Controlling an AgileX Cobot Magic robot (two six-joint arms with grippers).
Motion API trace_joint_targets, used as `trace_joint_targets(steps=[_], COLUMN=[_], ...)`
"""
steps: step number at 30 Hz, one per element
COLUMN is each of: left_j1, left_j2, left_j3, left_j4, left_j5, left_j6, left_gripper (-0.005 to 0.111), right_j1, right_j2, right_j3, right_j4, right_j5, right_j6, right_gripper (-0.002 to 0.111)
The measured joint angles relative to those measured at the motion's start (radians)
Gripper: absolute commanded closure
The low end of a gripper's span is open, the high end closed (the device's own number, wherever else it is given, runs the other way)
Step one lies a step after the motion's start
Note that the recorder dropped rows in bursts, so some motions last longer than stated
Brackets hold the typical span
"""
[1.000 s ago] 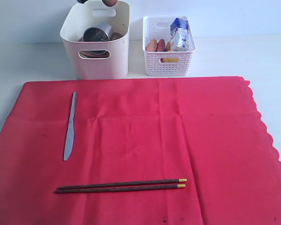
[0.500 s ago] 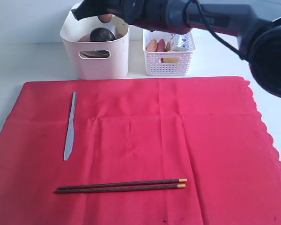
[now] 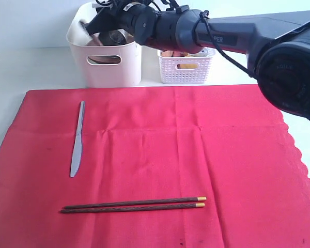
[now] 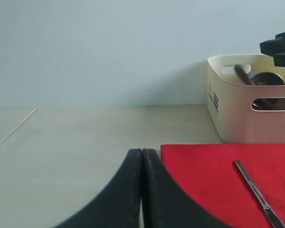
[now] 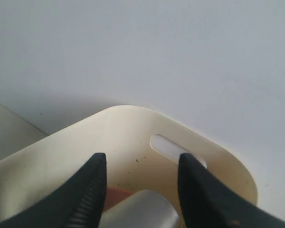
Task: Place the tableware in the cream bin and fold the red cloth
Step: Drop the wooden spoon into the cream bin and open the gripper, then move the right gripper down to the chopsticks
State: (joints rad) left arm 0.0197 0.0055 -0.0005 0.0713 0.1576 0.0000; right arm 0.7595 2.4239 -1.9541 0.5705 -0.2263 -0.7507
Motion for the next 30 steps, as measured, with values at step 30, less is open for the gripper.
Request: trace_joint_targets(steps=[30], left_j1=[0.0], left_j2=[0.0], left_j3=[0.0], left_j4=[0.0], left_j5=[0.0], left_j6=[0.0], left_gripper=[0.107], right_j1=[0.0], right_j2=[-0.28], right_j3=[0.0], right_j4=[0.038], right_j5=[0.561], right_j6=[0.015], right_gripper=[0.065])
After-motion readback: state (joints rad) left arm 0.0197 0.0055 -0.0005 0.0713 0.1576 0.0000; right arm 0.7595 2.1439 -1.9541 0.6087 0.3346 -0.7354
